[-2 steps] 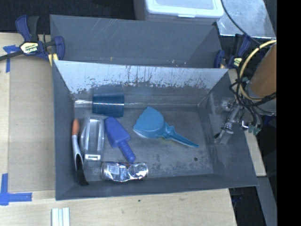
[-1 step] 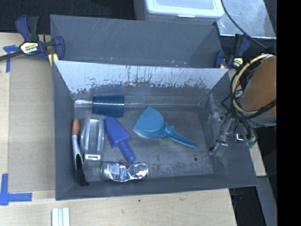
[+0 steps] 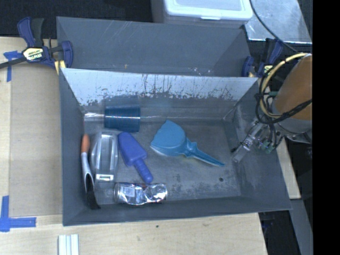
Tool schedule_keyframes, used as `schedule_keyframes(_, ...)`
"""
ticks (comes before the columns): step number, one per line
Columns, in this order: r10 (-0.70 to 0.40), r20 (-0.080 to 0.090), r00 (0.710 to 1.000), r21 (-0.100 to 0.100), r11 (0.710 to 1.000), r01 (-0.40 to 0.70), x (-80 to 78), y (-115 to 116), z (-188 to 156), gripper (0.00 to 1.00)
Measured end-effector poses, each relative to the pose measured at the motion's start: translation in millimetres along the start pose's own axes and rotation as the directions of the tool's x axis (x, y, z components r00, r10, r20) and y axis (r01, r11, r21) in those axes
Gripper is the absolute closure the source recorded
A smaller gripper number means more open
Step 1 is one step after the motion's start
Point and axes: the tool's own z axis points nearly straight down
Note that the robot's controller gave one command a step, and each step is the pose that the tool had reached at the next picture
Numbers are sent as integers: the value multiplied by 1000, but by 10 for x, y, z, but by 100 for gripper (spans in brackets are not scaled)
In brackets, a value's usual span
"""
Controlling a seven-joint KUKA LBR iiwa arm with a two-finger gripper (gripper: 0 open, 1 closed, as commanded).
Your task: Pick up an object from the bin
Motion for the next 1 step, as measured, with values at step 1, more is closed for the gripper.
schedule_keyframes(1, -132, -5, 991, 1, 991, 132, 164, -24, 320, 0)
